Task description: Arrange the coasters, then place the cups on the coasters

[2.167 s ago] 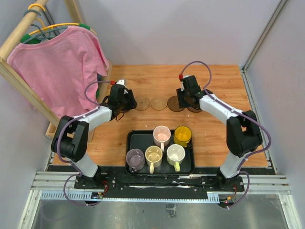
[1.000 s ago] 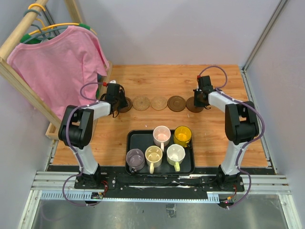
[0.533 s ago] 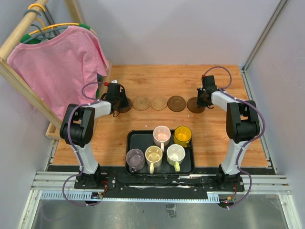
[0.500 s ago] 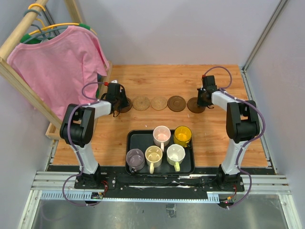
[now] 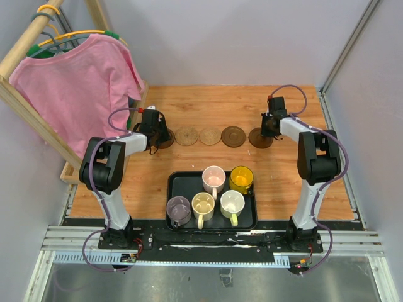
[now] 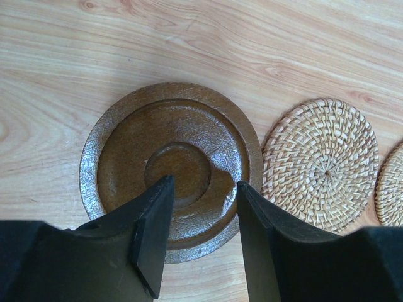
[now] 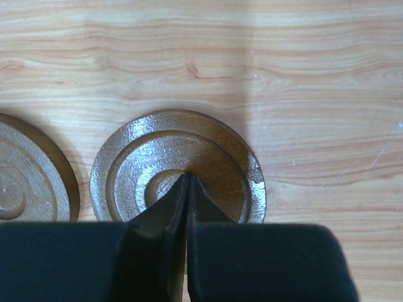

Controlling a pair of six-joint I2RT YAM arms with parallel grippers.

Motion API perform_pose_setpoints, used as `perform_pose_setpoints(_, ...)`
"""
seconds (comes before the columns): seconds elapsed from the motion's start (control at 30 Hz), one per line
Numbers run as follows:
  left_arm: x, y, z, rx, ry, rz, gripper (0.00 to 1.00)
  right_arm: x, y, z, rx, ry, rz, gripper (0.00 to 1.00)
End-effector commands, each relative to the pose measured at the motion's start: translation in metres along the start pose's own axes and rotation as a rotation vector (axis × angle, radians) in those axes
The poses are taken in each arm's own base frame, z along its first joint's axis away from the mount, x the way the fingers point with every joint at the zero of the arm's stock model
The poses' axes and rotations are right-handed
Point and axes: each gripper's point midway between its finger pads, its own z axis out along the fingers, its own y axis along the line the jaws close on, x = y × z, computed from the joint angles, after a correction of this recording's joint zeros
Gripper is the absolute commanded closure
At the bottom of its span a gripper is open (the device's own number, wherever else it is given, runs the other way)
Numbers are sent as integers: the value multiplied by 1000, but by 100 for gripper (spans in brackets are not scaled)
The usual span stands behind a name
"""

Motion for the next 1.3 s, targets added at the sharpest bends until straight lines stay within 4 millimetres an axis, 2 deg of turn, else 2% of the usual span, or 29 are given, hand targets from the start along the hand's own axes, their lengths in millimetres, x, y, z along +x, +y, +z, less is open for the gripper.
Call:
perform_pose_setpoints(0.0, 8, 4, -2, 3, 27, 5, 51, -5, -6, 10, 7, 11, -6, 99)
perform_pose_setpoints(0.13, 8, 3, -3, 8, 25, 5, 51, -8, -4, 7, -2, 9, -6, 99)
perform_pose_setpoints(0.27, 7, 3, -5, 11, 20, 9, 51, -12, 3, -2, -38, -2, -2, 99)
perform_pose_setpoints(0.3, 6, 2, -5, 11, 18, 10, 51, -18, 6, -10, -55, -21, -2, 99)
perform_pose_setpoints(0.53, 4, 1, -7, 16, 8, 9, 51, -40, 43, -48, -151, -105, -89, 97)
perform_pose_setpoints(0.67, 2, 2, -9, 15, 0, 8, 51, -40, 75, -58, -229, -113, -148, 96)
perform_pose_setpoints(0.83, 1, 0, -8, 19, -2, 5, 51, -19, 118, -48, -303, -68, -260, 97)
perform_pose_setpoints(0.97, 0, 1, -8, 16, -4, 6, 51, -1, 140, -36, -324, -23, -310, 97)
perform_pose_setpoints(1.03, 0, 1, -9, 15, -6, 7, 51, 0, 149, -36, -344, -23, -321, 97)
perform_pose_setpoints(1.1, 0, 1, -9, 12, -5, 7, 51, 8, 156, -27, -357, 2, -330, 97)
perform_pose_setpoints(1.27, 2, 2, -8, 12, -1, 6, 51, 11, 160, -20, -357, 22, -331, 97)
